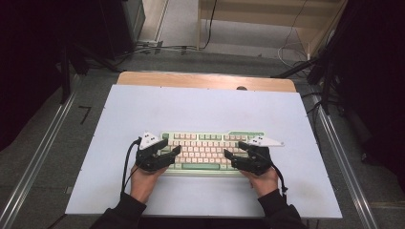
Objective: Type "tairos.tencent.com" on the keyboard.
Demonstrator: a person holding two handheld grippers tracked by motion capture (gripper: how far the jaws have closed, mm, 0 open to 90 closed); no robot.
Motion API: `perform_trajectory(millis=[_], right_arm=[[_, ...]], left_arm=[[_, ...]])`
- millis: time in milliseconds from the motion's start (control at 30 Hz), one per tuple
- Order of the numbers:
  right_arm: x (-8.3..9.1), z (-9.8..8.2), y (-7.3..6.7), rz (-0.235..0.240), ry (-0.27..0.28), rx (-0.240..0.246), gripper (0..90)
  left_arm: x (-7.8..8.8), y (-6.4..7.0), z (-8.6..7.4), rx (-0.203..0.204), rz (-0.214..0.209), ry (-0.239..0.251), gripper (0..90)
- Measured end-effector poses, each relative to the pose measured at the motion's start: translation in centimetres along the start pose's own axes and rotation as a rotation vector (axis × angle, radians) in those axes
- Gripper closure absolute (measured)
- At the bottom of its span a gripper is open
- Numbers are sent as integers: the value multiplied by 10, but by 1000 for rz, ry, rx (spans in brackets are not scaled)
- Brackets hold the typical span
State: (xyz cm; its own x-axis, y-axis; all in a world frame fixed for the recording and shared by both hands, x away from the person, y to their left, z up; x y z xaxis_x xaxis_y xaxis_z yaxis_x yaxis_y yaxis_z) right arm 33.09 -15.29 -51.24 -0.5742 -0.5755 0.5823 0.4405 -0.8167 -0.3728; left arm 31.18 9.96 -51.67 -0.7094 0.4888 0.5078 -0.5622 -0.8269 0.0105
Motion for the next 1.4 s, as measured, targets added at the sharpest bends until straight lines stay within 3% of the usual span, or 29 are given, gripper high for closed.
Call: perform_trajectory(millis=[167,367,533,833,1400], right_arm=[[0,-2,0,-7,-7,0,288],[7,-8,5,-27,-14,-12,296],[14,-10,13,-46,-1,-37,303],[19,-13,18,-61,-3,-53,310],[19,-14,17,-64,-8,-48,317]], left_arm=[[-4,7,3,-12,-54,4,696],[-16,19,13,-36,-98,5,900],[-32,29,18,-66,-124,-19,900],[-50,36,17,-94,-119,-65,900],[-58,39,15,-97,-117,-102,900]])
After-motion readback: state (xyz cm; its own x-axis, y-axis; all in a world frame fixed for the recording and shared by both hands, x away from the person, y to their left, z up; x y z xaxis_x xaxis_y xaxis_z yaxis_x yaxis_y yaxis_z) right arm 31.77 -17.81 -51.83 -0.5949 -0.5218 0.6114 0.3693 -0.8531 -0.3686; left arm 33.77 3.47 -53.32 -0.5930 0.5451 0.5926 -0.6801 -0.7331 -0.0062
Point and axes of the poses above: each handheld gripper's, and its own axes: x roughly backward along the jaws, z roughly out of its top, y roughly to its right, the point moved 7 cm from there along -x, roughly forward along the jaws, and after that the axes turned 14 degrees about -x, right-handed, at the moved point
